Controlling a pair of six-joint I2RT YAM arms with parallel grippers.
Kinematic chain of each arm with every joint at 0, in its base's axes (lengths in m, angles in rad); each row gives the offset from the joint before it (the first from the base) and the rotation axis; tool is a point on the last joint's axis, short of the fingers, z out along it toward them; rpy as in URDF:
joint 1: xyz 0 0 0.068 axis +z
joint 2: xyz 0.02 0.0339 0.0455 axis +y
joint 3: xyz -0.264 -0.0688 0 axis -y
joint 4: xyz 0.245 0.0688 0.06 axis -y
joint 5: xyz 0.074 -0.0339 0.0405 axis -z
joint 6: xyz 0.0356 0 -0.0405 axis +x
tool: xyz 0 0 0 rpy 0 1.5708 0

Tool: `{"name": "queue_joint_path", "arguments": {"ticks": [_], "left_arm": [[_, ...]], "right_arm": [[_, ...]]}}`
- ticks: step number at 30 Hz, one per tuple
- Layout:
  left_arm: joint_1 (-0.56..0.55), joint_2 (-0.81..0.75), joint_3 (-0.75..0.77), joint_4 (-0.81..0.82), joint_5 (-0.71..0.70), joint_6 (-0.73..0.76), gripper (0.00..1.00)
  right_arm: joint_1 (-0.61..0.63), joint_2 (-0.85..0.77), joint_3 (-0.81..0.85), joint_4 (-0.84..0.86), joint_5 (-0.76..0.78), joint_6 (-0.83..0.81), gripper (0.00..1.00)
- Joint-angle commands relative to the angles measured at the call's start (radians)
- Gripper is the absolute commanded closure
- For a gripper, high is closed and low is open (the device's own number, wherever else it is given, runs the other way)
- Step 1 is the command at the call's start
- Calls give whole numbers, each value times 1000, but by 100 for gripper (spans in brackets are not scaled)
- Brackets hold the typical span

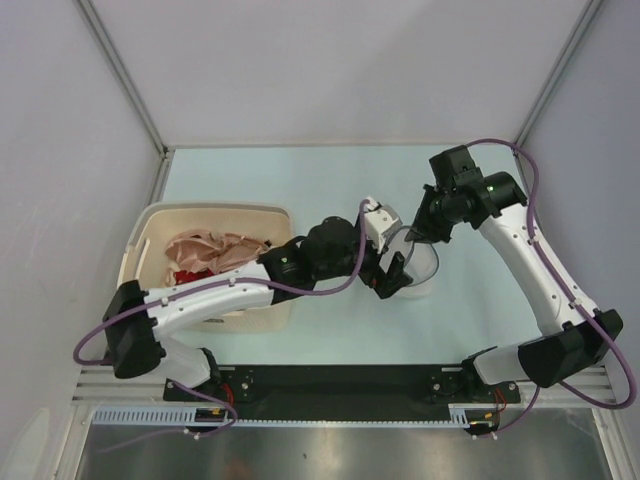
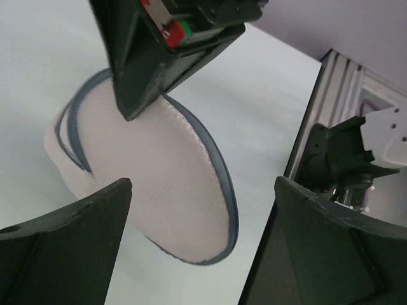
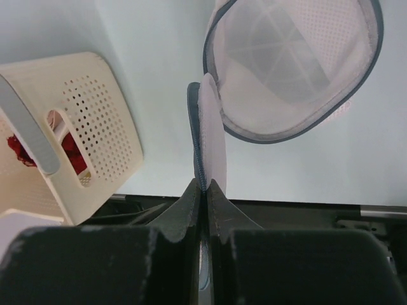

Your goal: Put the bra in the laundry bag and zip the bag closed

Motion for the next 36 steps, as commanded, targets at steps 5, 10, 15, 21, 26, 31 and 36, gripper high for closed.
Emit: {"name": "queue_joint_path", "arguments": {"ticks": [5,10,15,21,26,31,36], "left_arm": [[-14,121,149,-110,-92,75,61],[-2,91,137,-137,-113,87,100],[54,69,108,-117,57,15,100],[148,0,1,-1,161,-71,100],[159,-2,-2,7,210,-67,100],[167,-9,-4,5,247,-60,100],[188,-14,-5,5,296,-57,100]], "right_arm": [[-29,-82,-106,97,-119,70,77],[-315,-191,-281,136,-239,-85,25],[-378,-268,-341,133,-117,-153,0],[-404,-285,-465,184,-50,-159,1],[-404,-265,-622,376,-127,-164,20],[-404,-219,-691,596,-150,-182,27],[-404,-87,-679,688,-144,-217,28]]}}
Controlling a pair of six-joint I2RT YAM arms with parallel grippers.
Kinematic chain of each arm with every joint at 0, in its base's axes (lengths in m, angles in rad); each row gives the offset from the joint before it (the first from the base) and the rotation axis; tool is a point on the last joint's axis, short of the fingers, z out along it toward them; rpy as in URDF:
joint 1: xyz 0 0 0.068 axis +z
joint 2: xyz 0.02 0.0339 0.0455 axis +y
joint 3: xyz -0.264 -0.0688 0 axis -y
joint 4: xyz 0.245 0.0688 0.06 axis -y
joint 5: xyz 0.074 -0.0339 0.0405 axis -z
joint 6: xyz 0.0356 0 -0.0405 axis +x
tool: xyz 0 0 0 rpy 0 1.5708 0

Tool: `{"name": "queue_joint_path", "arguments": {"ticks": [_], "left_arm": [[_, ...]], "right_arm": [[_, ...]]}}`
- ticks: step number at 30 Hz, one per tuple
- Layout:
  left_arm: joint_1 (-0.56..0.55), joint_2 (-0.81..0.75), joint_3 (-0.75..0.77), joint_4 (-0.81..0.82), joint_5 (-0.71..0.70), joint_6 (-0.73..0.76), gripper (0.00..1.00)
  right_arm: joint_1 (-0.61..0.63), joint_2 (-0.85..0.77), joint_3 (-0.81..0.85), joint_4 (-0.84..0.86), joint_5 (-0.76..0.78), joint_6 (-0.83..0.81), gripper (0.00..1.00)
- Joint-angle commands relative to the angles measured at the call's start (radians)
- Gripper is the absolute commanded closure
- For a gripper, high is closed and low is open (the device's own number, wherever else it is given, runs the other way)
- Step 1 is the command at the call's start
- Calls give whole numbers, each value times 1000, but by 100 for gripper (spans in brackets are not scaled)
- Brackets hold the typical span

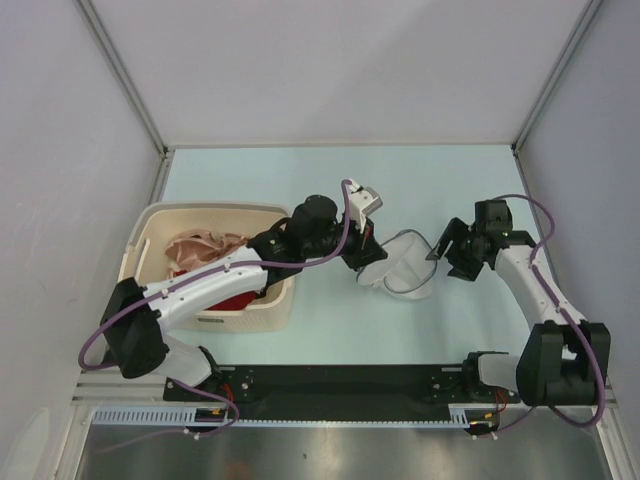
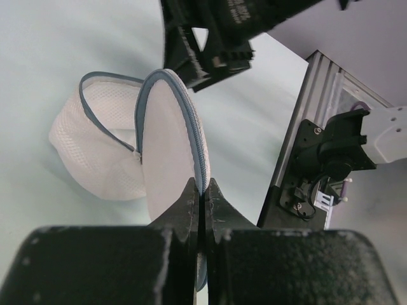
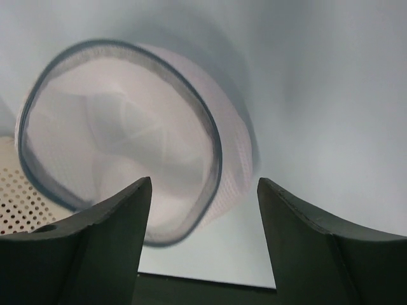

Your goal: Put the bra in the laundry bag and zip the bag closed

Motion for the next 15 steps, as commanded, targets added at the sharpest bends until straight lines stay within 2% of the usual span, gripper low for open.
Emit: {"name": "queue_joint_path", "arguments": {"ticks": [1,3,4,6,7,9,10,11,14,15], "left_arm": [[28,-51,-6,49,80,-9,100],[36,-51,-8,53,106,-11,100],[44,-51,-8,55,117,-11,100],[53,-52,-8,61,138,-12,100],[62,-52,-9,61,146,-12,100],[73,-55,-12,70,175,-17,100],[86,-57,-20,70,187,-29,100],[96,-57,-25,105,200,-40,100],[152,-43,-38,174,273,-113,100],[178,-33,-40,193,299,-132,100]], "right_arm": [[-2,117,15,182,-6,-54,28],[1,159,27,212,13,-70,30],[3,177,33,220,16,-85,40],[4,222,38,238,13,-96,52],[4,231,45,237,16,-97,63],[3,243,62,203,37,-94,76],[3,240,71,177,54,-87,90],[0,233,93,147,69,-71,97],[4,188,92,-4,74,-33,100],[7,127,79,-15,76,-22,100]]}}
